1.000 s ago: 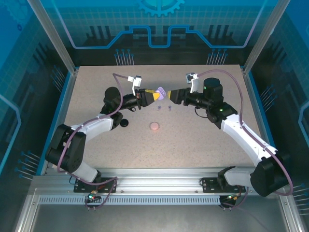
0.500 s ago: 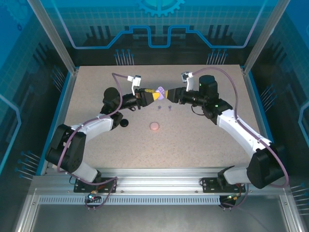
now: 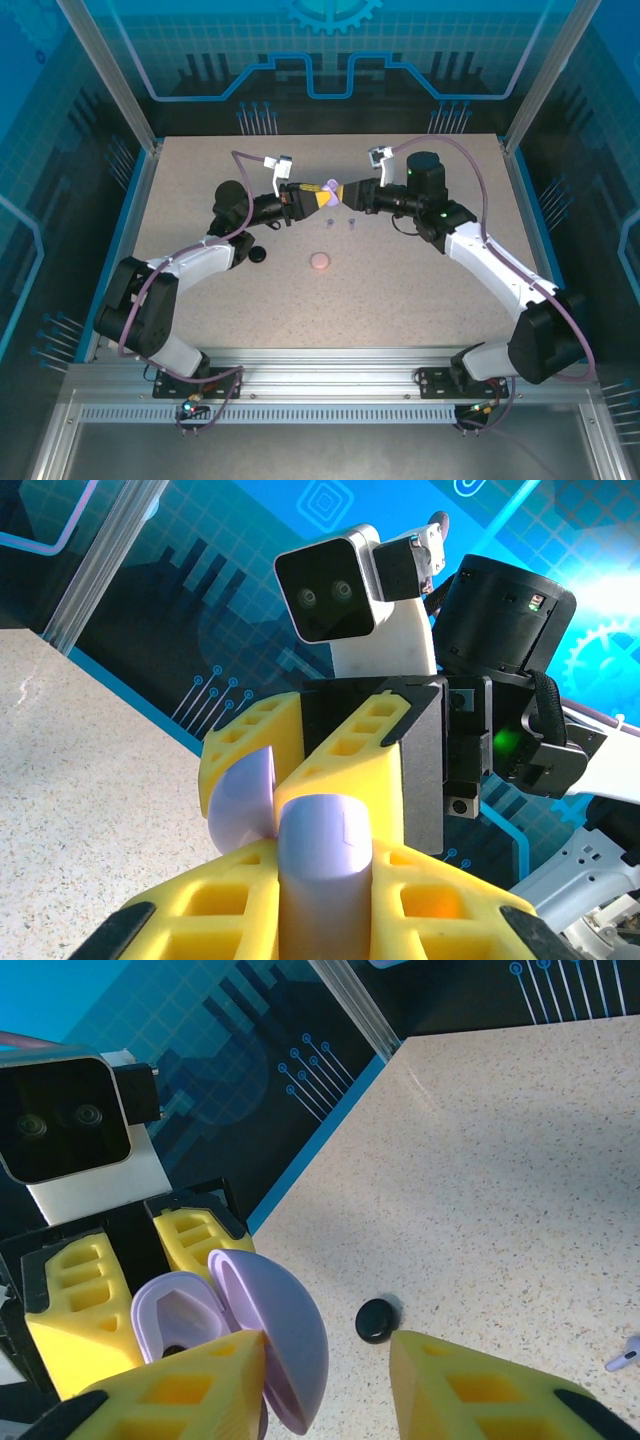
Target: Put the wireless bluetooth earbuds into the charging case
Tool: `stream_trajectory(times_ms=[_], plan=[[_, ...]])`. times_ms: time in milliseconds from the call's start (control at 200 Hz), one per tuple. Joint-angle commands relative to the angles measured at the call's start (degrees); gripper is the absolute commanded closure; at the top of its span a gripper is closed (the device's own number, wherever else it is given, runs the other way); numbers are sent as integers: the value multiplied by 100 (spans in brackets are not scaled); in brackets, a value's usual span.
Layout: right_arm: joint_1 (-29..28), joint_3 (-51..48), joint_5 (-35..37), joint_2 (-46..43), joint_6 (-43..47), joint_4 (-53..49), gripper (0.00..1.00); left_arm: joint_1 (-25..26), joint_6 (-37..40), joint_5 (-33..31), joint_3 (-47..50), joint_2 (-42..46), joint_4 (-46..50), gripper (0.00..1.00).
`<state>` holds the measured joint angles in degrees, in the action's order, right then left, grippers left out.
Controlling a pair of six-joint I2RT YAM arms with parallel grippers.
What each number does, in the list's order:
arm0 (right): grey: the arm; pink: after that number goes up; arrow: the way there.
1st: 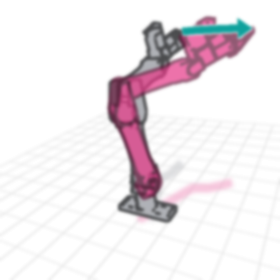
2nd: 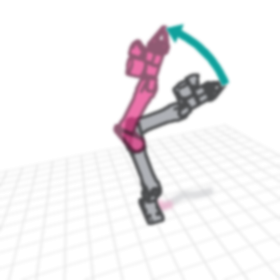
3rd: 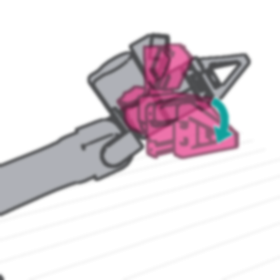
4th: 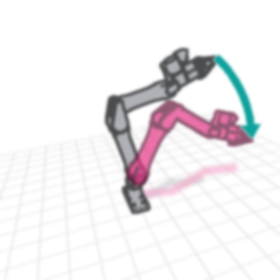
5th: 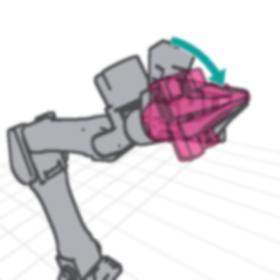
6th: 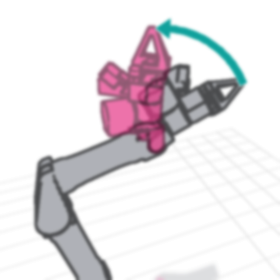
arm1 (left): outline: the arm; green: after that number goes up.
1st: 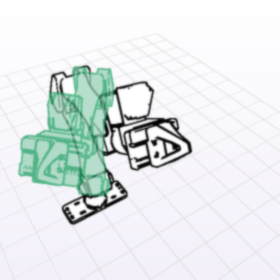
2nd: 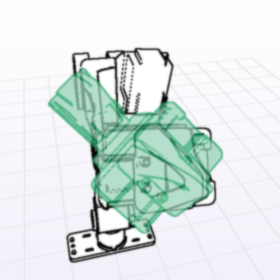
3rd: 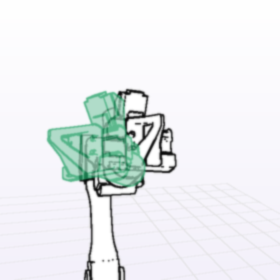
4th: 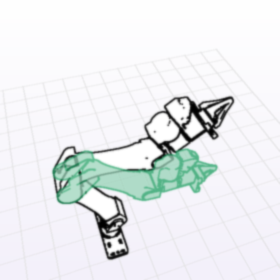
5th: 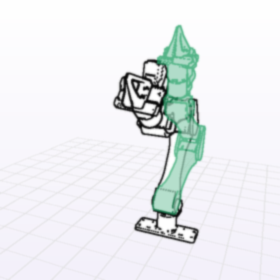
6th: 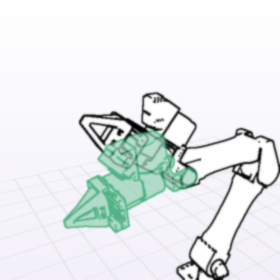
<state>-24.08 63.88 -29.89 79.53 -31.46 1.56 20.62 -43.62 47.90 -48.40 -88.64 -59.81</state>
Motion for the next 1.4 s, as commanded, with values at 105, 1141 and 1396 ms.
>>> stream_trajectory(times_ms=[105, 1141, 1396], plan=[[-71, 79, -49, 24, 82, -35, 74, 30, -24, 178, -246, 47, -200, 100], [-97, 1059, 1409, -179, 1487, -1677, 100, -193, 262, 95, -476, 53, 221, 44], [2, 1519, 1824, 111, 2561, -2157, 100, -445, 1196, 838, -1507, -86, 2090, 38]])
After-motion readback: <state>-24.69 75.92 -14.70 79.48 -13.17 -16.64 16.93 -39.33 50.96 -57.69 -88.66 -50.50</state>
